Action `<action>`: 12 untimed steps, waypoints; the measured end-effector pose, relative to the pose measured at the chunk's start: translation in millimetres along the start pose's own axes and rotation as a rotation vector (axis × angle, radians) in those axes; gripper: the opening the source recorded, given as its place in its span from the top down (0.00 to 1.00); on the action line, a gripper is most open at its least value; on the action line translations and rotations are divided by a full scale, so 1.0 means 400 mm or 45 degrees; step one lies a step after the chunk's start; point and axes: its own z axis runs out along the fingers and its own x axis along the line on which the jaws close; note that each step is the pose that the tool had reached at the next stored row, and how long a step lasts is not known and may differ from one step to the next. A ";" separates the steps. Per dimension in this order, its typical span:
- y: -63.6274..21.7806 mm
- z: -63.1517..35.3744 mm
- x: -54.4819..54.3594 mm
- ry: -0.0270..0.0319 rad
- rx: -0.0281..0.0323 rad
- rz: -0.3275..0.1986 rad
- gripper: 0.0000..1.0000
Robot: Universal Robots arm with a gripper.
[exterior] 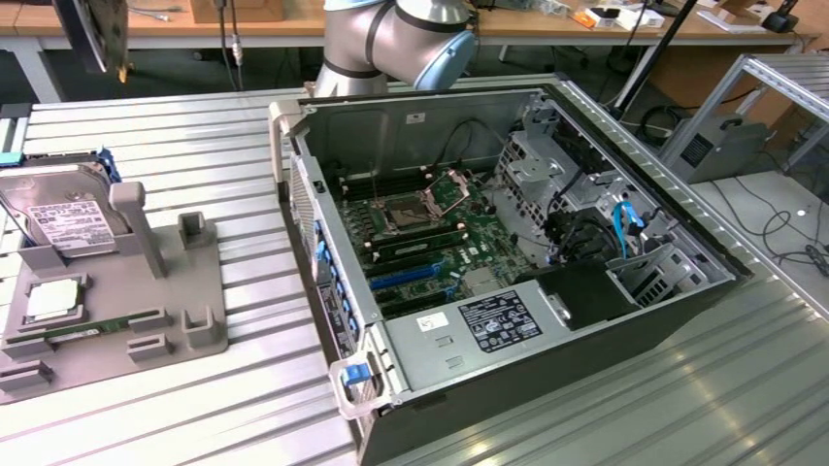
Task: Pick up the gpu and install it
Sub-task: 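Pick up the gpu and move the gpu toward the slot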
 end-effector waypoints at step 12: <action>0.000 -0.030 -0.001 0.0000 -0.0001 0.000 0.73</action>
